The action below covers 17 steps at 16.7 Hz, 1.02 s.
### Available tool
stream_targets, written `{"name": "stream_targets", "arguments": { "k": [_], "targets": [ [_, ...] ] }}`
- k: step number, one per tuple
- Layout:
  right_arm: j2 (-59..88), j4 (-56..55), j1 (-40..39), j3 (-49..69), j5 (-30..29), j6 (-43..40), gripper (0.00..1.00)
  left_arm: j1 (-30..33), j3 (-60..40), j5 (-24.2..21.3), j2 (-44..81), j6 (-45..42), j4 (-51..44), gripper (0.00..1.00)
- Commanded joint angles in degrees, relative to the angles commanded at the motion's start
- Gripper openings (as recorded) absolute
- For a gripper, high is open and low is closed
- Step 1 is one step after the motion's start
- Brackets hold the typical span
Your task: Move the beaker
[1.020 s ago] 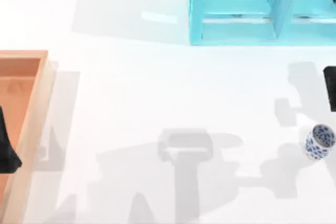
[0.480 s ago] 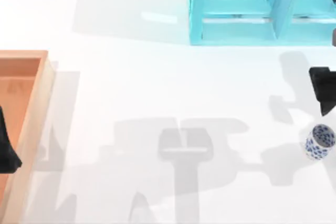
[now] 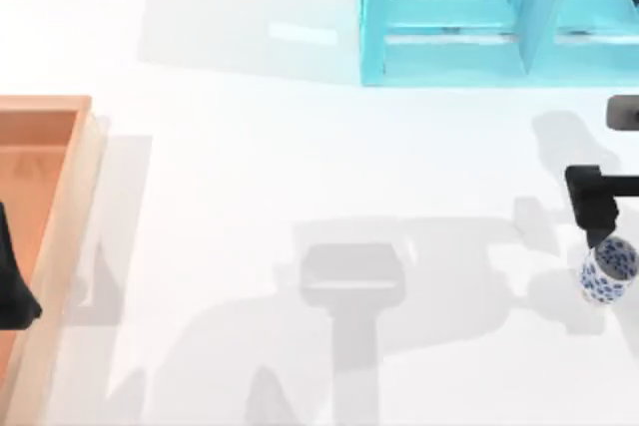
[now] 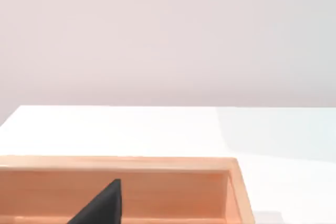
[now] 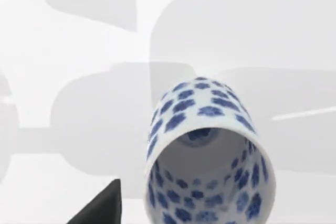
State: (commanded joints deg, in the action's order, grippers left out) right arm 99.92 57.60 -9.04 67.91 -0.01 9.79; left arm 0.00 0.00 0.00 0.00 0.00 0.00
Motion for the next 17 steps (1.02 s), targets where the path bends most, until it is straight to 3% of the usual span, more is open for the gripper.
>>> {"name": "stream_targets", "arguments": {
  "k": [4,9,17],
  "targets": [
    [2.59,-8.71,-0.17,-6.37,-0.01,0.2,1.0,0.0,0.0,0.0,0.0,0.0,0.0,1.0],
    [2.84,-9.49,-0.19,-7.09,-0.01,0.21,1.0,0.0,0.0,0.0,0.0,0.0,0.0,1.0],
    [2.84,-9.49,-0.19,-7.09,-0.01,0.21,0.4,0.0,0.0,0.0,0.0,0.0,0.0,1.0]
  ]
}}
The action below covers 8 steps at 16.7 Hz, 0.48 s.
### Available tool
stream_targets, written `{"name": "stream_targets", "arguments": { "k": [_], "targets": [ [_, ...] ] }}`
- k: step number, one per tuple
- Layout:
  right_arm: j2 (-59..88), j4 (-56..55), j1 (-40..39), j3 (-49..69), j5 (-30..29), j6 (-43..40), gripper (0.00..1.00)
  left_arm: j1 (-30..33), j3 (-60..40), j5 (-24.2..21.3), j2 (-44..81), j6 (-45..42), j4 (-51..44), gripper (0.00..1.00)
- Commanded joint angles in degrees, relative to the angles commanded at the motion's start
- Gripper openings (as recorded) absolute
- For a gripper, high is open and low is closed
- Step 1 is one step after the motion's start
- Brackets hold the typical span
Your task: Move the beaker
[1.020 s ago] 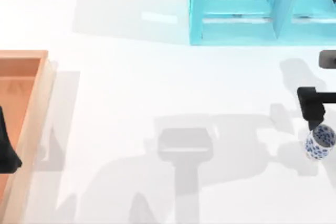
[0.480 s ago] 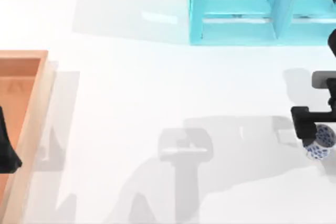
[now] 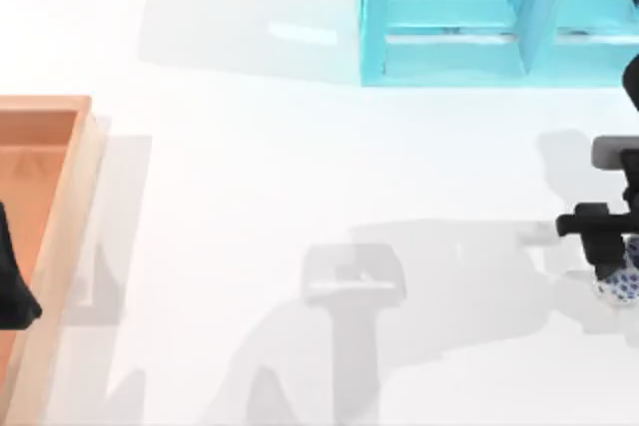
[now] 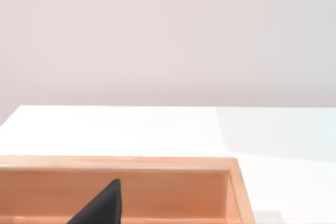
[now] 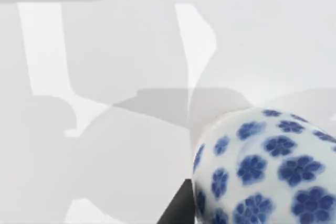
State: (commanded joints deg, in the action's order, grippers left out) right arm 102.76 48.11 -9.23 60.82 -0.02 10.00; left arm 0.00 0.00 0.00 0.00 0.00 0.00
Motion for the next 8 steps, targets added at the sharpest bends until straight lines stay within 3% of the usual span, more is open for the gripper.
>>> {"name": "stream_targets", "arguments": {
  "k": [5,8],
  "targets": [
    [0.0,0.0,0.0,0.0,0.0,0.0,0.02,0.0,0.0,0.0,0.0,0.0,0.0,1.0],
    [0.0,0.0,0.0,0.0,0.0,0.0,0.0,0.0,0.0,0.0,0.0,0.0,0.0,1.0]
  ]
}}
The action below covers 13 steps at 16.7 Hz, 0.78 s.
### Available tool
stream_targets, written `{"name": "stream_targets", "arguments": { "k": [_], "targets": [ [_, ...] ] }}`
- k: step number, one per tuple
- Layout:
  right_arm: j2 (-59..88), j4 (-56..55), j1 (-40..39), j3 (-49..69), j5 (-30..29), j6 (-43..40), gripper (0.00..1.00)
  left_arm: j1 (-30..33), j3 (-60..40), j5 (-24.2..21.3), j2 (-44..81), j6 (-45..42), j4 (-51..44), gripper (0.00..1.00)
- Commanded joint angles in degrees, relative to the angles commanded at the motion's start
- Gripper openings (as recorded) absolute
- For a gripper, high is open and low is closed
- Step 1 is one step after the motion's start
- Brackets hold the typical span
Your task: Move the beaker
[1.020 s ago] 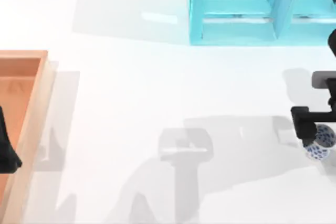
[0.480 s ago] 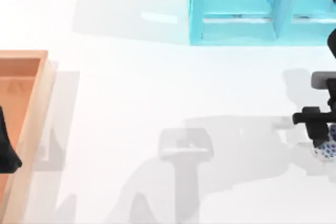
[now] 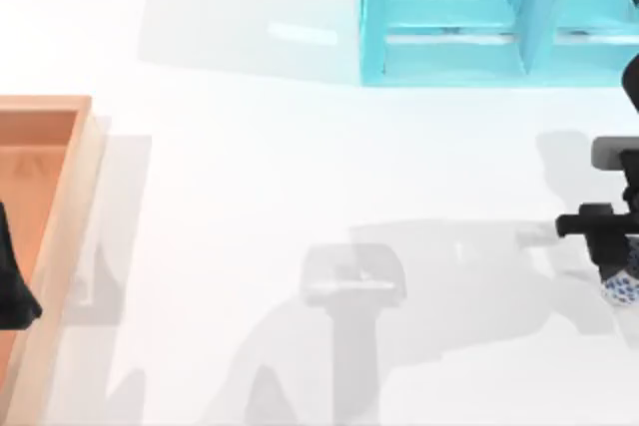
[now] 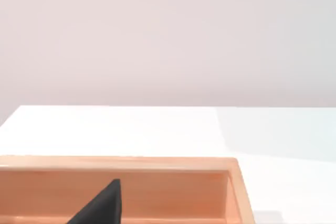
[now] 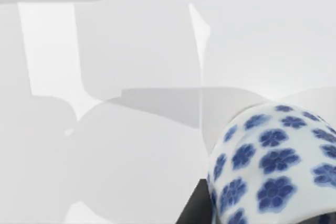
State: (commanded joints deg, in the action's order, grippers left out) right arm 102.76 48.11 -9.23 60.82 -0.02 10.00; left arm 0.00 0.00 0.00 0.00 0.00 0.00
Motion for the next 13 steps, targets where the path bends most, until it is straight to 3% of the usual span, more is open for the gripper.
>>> {"name": "stream_targets", "arguments": {
  "k": [8,13],
  "targets": [
    [0.37,0.54,0.91,0.8,-0.03,-0.76,0.0,0.0,0.0,0.0,0.0,0.0,0.0,1.0],
    [4.53,6.59,12.85,9.88,-0.03,-12.85,0.0,0.0,0.0,0.0,0.0,0.0,0.0,1.0]
  ]
}}
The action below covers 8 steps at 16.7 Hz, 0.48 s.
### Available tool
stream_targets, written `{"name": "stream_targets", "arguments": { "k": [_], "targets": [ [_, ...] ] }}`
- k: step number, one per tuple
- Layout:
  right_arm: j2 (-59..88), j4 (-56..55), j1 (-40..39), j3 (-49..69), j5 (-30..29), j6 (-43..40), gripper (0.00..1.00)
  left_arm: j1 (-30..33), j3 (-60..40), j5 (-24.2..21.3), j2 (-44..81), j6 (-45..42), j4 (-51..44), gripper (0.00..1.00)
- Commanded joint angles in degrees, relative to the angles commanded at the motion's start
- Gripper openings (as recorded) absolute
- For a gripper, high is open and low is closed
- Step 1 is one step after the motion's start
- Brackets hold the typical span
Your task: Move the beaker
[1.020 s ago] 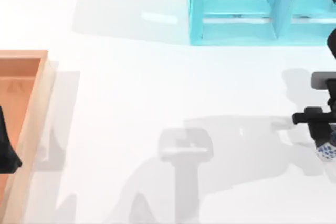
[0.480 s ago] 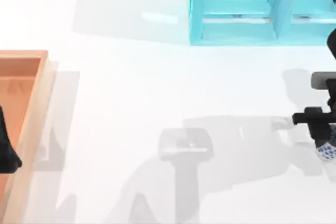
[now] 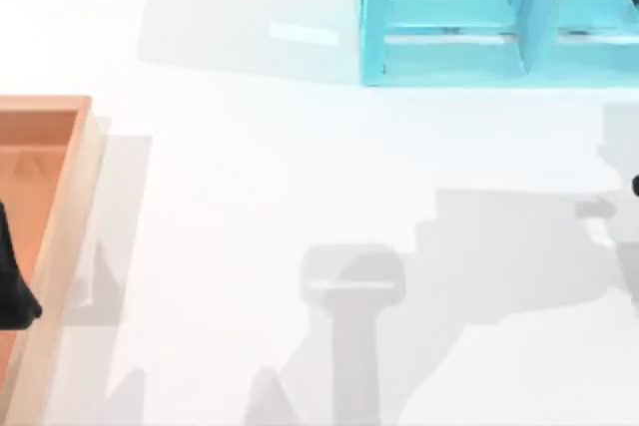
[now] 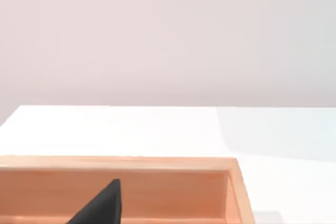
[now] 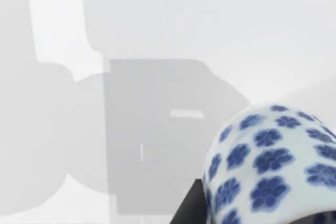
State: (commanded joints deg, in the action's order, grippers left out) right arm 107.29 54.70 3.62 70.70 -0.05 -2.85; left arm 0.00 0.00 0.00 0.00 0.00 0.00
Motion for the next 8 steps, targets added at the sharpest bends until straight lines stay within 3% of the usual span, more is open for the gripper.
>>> {"name": "stream_targets", "arguments": {
  "k": [8],
  "targets": [
    [5.52,12.12,30.19,17.68,-0.17,-30.05,0.0,0.0,0.0,0.0,0.0,0.0,0.0,1.0]
  ]
}}
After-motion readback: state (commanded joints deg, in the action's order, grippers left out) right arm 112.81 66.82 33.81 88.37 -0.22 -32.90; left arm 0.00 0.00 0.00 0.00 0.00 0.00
